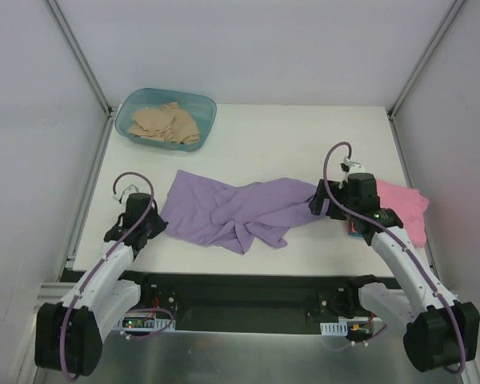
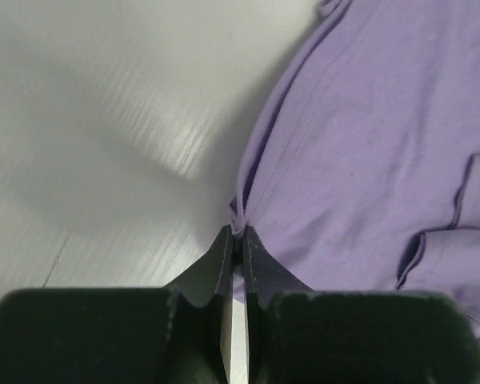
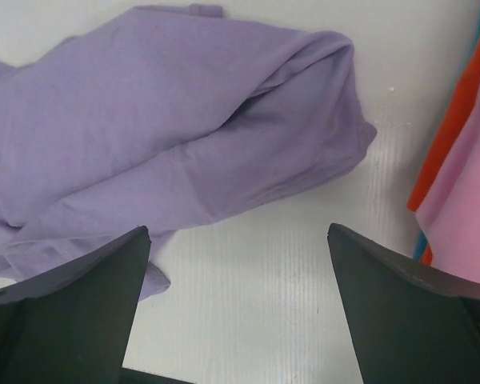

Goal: Fold and stack the t-shirts
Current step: Flatten out the tshirt

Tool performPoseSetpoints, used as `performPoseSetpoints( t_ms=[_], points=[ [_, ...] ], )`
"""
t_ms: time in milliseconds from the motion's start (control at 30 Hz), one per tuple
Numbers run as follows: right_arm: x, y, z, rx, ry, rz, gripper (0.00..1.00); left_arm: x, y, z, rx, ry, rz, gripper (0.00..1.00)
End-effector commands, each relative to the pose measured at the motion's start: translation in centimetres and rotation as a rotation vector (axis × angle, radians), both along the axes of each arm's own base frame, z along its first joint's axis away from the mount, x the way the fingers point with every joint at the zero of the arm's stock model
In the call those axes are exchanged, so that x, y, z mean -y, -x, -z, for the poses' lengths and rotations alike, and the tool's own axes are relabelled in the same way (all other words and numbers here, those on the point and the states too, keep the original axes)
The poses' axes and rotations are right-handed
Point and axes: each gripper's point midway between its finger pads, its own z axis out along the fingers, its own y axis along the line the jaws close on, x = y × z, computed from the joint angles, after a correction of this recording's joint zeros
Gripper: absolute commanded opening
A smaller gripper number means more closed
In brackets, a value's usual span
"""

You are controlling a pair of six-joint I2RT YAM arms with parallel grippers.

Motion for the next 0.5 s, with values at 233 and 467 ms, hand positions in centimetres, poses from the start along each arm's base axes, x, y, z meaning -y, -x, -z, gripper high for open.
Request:
performPoseSetpoints(
  t_ms=[233,467],
  points=[
    [-4.3,-1.0,1.3,-0.137,0.167,-0.064,0.99,-0.4,-0.3,-3.2,0.283,-0.001,0.02,0.0],
    [-7.3,-1.3,3.1,-0.213,0.162,-0.086,0.89,-0.5,-0.3,-3.1,0.3,0.005,0.006,0.0]
  ],
)
